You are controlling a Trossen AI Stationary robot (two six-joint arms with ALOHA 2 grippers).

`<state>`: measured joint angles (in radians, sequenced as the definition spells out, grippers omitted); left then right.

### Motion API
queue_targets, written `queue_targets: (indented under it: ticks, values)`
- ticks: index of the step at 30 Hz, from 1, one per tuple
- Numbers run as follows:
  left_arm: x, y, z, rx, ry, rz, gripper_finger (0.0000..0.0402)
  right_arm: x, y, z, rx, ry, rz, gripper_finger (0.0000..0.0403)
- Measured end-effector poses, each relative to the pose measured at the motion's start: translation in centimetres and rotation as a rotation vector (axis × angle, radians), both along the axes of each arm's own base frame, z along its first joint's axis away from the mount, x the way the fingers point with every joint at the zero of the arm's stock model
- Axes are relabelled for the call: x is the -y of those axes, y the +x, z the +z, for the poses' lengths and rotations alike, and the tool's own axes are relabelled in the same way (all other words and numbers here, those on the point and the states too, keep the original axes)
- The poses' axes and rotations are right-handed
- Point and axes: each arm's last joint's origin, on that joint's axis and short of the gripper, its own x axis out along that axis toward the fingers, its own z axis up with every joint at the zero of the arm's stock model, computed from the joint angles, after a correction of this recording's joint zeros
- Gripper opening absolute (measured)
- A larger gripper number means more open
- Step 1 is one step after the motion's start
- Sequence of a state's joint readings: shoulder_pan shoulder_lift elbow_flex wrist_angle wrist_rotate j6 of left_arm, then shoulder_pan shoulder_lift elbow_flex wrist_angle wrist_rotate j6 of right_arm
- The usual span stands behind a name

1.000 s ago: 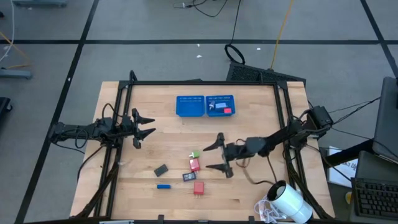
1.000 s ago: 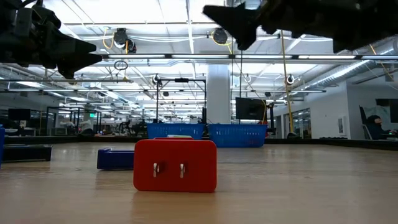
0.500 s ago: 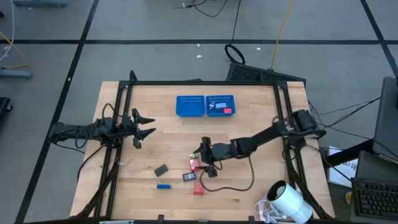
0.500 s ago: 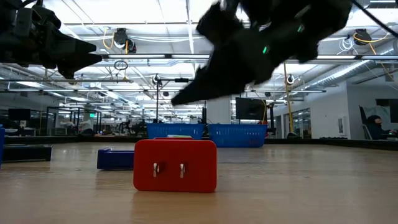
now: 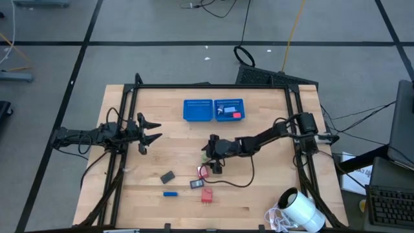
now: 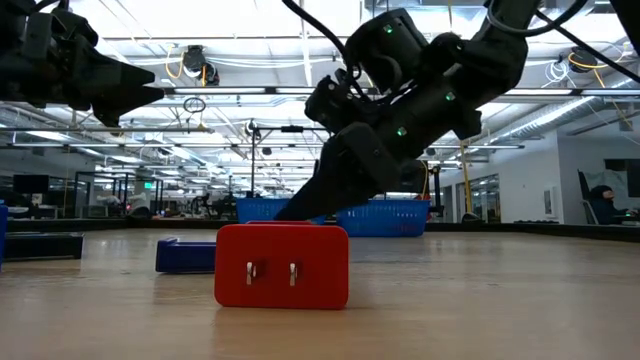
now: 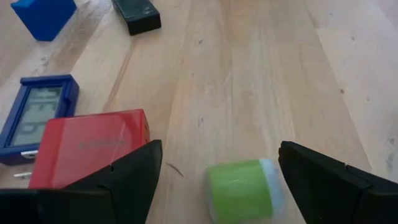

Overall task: Pick & Place Office items
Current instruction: Put the green charger adapter into the right blue bin

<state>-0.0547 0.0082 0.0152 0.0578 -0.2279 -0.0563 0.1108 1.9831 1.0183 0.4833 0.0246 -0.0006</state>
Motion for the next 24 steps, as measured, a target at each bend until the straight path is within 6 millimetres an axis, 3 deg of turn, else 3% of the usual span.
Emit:
queue_targets:
  ticks: [9, 24]
  values:
    - [0.00, 0.00, -0.01, 0.000, 0.000, 0.000, 0.0214, -0.40, -0.21, -0.25, -0.038, 0.082, -0.056, 0.0309]
    - [0.00, 0.00, -0.01, -0.001, 0.000, 0.000, 0.0214, -0.38, -0.90, -0.76, -0.137, 0.039, -0.063, 0.0308]
